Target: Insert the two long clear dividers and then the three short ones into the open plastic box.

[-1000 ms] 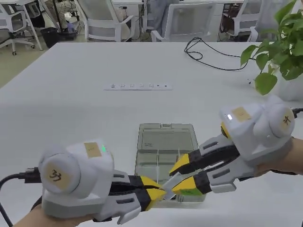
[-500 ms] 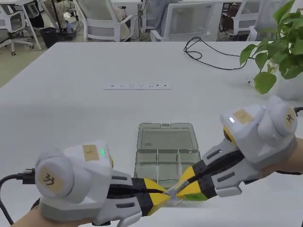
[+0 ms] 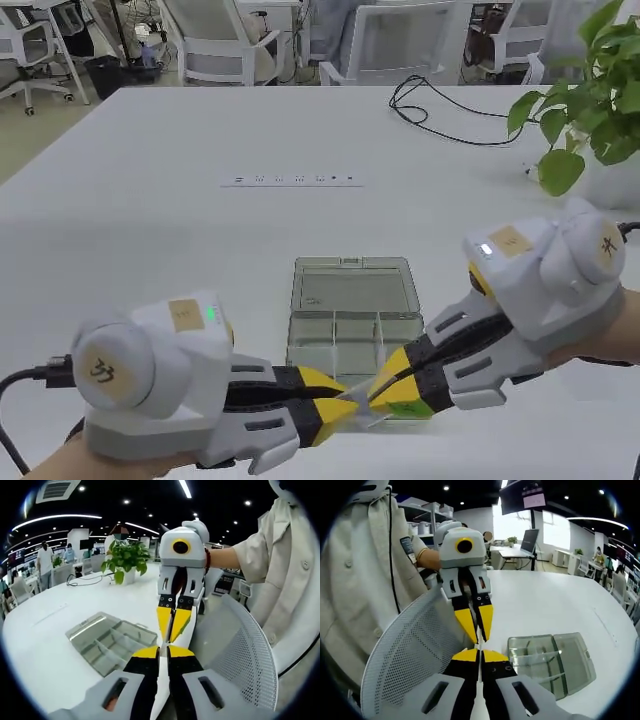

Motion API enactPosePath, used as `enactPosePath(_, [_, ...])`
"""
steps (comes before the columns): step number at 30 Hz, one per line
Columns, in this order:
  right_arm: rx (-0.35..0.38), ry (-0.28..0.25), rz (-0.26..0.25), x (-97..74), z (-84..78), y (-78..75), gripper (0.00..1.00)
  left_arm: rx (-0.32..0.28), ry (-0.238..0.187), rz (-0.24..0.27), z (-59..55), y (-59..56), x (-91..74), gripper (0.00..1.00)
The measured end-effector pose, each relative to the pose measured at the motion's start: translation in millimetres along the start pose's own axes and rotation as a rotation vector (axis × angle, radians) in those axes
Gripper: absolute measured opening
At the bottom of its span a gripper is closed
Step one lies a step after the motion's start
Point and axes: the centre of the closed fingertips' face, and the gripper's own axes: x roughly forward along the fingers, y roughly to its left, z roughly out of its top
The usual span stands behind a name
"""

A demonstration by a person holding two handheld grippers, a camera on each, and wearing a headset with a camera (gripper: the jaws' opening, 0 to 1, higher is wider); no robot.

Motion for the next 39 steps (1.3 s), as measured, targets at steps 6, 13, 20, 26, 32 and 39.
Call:
enactPosePath(6, [0.008,0.007,-0.037,-3.3,-1.8,-9.0,0.02,-0.019,-0.021,0.043,1.4,7.2,-1.4,0.11])
enactPosePath(13, [0.017,0.033,-0.115,-9.4,-6.5,-28.0,0.02,-0.034,-0.037,0.078,0.6,12.9,-2.8,0.18])
enactPosePath(20, [0.039,0.038,-0.202,-18.6,-10.3,-51.4,0.02,-0.044,-0.06,0.116,1.5,19.3,-4.7,0.28])
enactPosePath(26, [0.053,0.042,-0.255,-23.5,-13.4,-66.6,0.02,-0.053,-0.074,0.138,2.7,22.9,-5.8,0.34])
enactPosePath(32, [0.065,0.058,-0.298,-26.2,-18.2,-78.7,0.02,-0.068,-0.073,0.152,-0.6,25.8,-5.1,0.4])
enactPosePath(39, [0.064,0.081,-0.324,-27.3,-24.5,-89.5,0.02,-0.088,-0.077,0.177,-2.5,31.1,-4.0,0.5])
